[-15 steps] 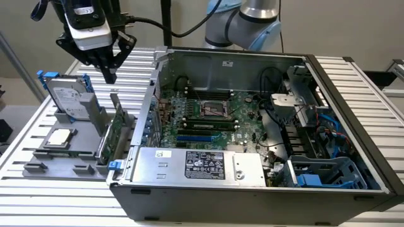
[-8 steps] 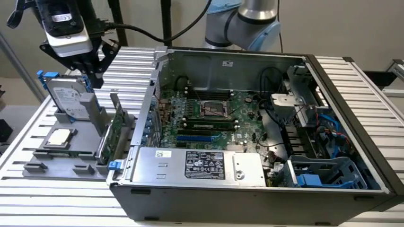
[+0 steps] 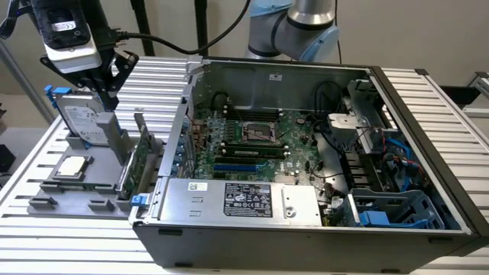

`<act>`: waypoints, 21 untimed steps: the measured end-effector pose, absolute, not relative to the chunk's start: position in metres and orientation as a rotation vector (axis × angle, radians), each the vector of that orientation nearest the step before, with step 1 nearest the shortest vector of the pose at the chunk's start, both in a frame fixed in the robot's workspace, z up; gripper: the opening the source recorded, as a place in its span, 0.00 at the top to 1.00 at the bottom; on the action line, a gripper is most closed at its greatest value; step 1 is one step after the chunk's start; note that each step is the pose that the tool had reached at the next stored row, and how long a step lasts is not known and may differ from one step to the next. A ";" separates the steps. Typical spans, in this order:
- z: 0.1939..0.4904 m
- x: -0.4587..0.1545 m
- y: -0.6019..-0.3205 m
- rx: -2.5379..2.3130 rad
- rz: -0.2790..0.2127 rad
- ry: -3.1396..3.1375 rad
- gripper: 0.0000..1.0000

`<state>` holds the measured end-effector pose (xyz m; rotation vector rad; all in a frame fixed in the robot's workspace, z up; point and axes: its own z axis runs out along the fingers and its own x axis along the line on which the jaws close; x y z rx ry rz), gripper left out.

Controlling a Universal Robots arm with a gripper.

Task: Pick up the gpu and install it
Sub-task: 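Pick up the gpu and move the gpu toward the slot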

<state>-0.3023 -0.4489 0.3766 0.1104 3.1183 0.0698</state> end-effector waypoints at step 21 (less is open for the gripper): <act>0.372 -0.302 -0.450 0.110 0.069 3.120 0.00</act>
